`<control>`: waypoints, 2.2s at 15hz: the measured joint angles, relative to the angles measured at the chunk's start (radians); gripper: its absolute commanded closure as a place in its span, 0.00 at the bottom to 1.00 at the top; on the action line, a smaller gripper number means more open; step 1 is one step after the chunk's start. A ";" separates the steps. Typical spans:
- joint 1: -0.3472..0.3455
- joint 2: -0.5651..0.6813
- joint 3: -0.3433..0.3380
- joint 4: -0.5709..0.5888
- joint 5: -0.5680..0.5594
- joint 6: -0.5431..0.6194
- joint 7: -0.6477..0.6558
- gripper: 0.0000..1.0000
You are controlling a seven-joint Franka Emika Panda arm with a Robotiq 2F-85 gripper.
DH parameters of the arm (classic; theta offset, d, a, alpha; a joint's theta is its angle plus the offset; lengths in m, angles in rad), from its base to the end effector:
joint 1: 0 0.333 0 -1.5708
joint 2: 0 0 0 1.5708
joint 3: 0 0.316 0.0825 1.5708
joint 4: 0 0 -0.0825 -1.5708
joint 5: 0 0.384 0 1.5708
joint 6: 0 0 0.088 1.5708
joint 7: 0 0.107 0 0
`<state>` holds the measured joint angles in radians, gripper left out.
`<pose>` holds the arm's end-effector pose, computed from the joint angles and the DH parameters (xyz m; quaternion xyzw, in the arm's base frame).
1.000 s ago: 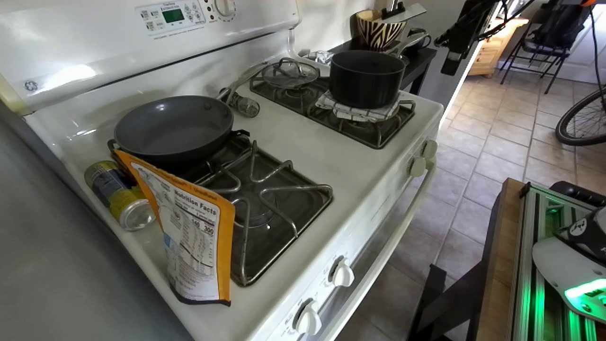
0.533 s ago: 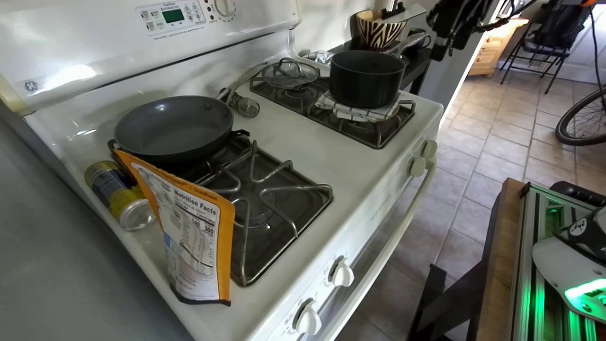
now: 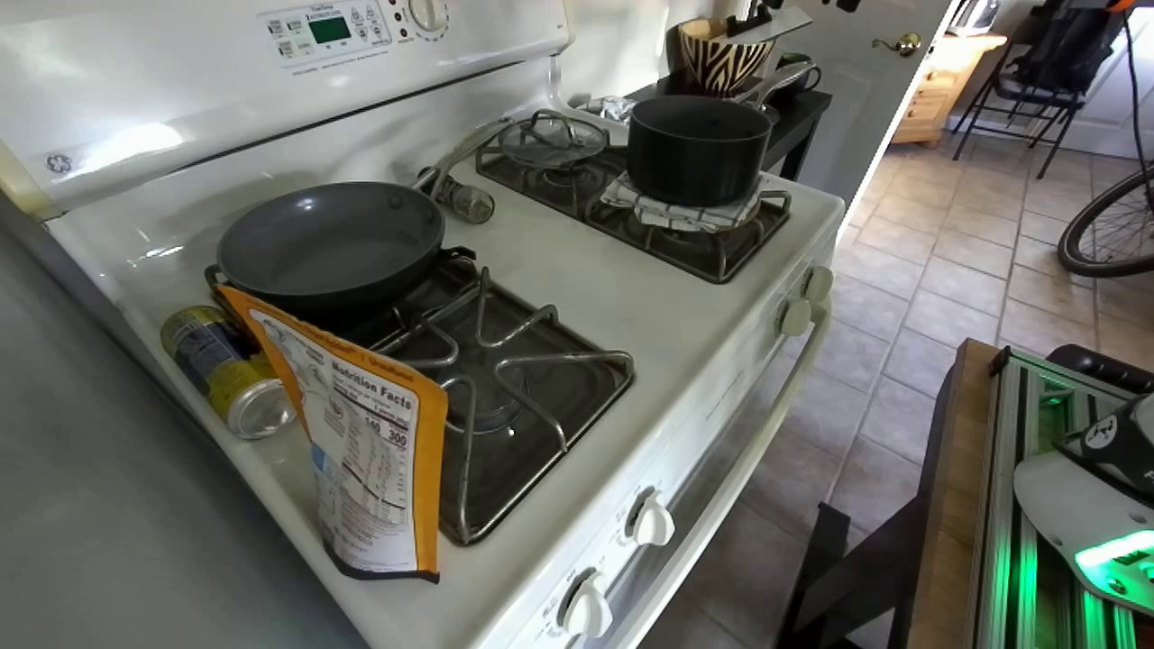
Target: Put the brush in the pan.
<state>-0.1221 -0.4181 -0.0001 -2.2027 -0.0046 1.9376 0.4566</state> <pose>0.4398 -0.0543 0.5621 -0.9558 0.2839 -0.0757 0.0106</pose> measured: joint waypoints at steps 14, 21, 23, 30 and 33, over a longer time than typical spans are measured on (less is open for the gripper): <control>0.004 0.186 -0.020 0.030 0.091 0.108 -0.013 0.29; 0.036 0.324 -0.008 0.103 0.096 0.115 0.021 0.88; 0.041 0.344 -0.008 0.112 0.096 0.114 0.037 1.00; 0.044 0.375 -0.009 0.096 0.093 0.100 0.090 0.81; 0.045 0.389 -0.009 0.090 0.093 0.100 0.112 0.69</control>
<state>-0.0776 -0.0292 -0.0090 -2.1126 0.0885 2.0376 0.5681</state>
